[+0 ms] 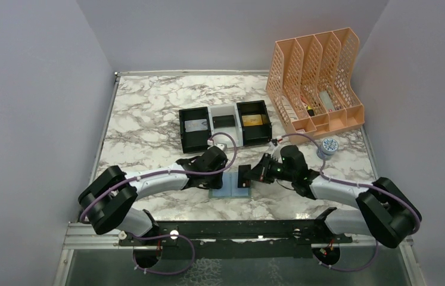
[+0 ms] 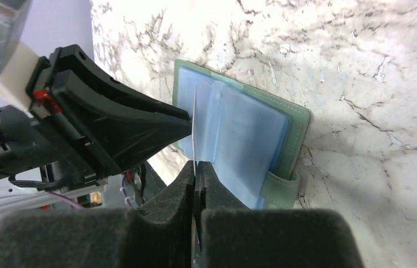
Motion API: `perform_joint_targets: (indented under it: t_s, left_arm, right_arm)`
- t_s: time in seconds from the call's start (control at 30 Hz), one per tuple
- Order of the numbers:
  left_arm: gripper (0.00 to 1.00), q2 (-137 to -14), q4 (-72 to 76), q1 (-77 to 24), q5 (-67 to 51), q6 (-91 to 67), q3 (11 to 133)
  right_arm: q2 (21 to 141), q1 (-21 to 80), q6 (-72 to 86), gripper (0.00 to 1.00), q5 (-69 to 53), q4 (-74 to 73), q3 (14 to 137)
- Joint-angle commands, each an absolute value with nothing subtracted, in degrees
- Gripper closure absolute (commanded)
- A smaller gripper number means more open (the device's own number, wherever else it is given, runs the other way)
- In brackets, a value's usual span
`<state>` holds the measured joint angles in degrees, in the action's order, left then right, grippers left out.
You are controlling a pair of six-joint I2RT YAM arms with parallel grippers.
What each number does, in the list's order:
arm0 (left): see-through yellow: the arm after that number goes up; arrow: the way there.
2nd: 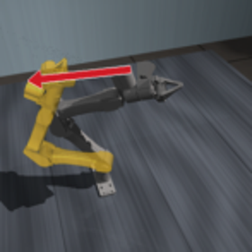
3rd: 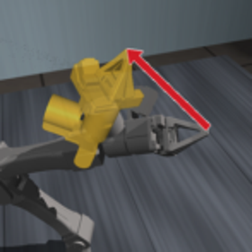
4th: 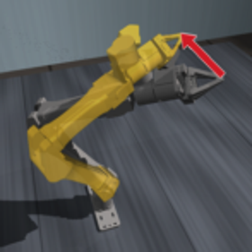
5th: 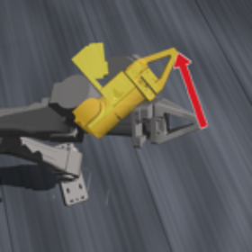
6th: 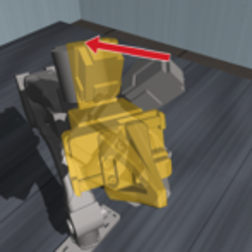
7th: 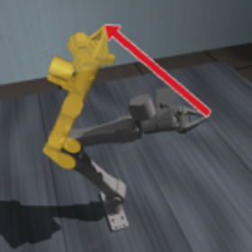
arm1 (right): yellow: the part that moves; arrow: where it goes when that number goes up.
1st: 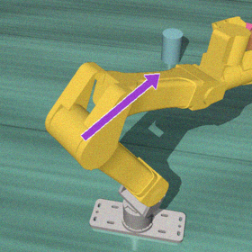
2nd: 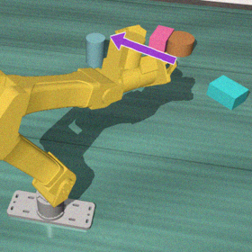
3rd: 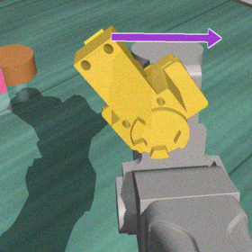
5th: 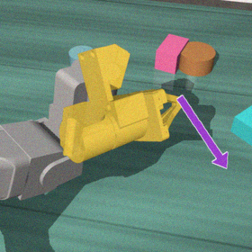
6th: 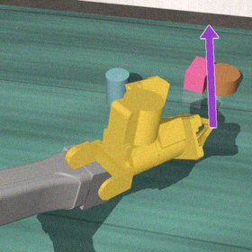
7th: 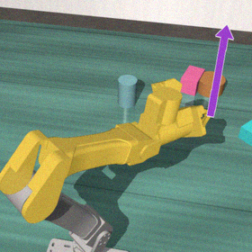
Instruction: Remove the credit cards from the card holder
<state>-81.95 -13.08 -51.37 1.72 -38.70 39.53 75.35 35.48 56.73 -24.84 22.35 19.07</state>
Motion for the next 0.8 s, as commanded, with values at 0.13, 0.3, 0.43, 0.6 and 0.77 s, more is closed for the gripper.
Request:
perform_joint_targets:
  t_s: [0.13,0.3,0.43,0.6,0.77]
  left_arm:
    - [0.66,-76.0,-15.6,-51.4,8.1,-39.2,39.1]
    - [0.58,-72.5,-15.9,-51.4,8.6,-38.5,39.7]
    - [0.45,-69.5,-19.1,-51.4,12.0,-37.1,41.4]
    - [0.21,-66.7,-24.4,-50.7,17.4,-33.4,44.5]
    - [0.10,-65.4,-28.9,-47.9,20.1,-30.0,47.9]
  right_arm:
    - [66.1,35.2,49.3,0.99,-20.7,12.6,18.6]
    - [67.8,35.2,47.2,0.99,-23.8,11.7,20.5]
    - [67.4,35.2,44.5,0.99,-25.8,13.2,21.4]
    - [64.6,35.2,38.9,0.99,-26.5,14.9,21.6]
    - [60.3,35.2,34.1,0.99,-26.4,15.5,20.8]
